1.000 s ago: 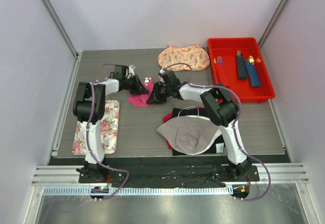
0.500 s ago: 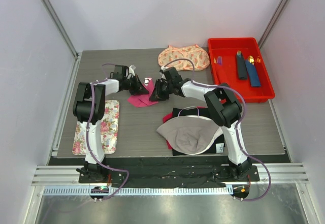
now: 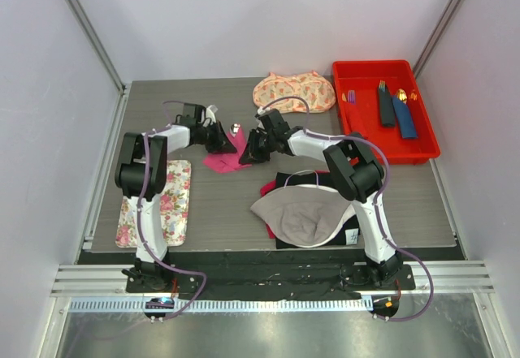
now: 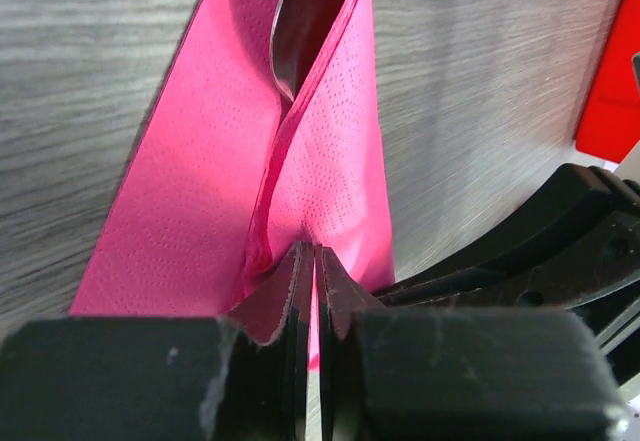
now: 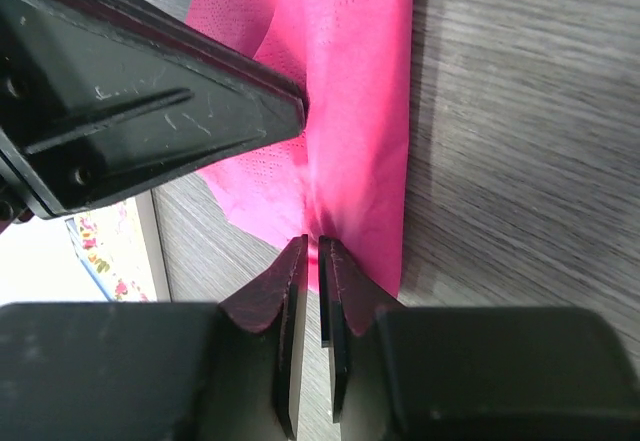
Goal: Place the utensils on the paper napkin and roll it up
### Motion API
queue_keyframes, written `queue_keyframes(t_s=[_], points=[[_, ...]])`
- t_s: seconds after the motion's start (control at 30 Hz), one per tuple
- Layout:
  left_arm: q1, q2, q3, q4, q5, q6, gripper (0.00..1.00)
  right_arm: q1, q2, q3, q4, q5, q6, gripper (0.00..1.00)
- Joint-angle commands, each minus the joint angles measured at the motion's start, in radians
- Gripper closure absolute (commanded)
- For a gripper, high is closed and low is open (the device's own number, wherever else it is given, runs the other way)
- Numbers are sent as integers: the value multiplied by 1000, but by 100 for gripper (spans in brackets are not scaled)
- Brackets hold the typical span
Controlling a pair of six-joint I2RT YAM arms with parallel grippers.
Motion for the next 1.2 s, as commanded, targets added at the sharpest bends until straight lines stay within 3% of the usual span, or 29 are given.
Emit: queue_keyframes(t_s=[0.0,0.23,0.4,0.53,0.77,1.17], points=[[-7,-26,-4,-79,-17,33,92,8,36,5,-34,6,16,82],[-30,48,34,-111,-22,89,94,28,-1,-44,74,-135,85,80],[-49,77,79,-217,-37,185,95,-10,-44,-40,258,-241,200,77],[-49,77,64,-220,-27,208,96,-93,-78,25,255,-191,177,77],[-50,82,67,-223,-17,218,95,-118,-24,131,135,-5,64,81],[-50,91,88,-239,-36,232,94,-106,80,137,201,-47,177,83]])
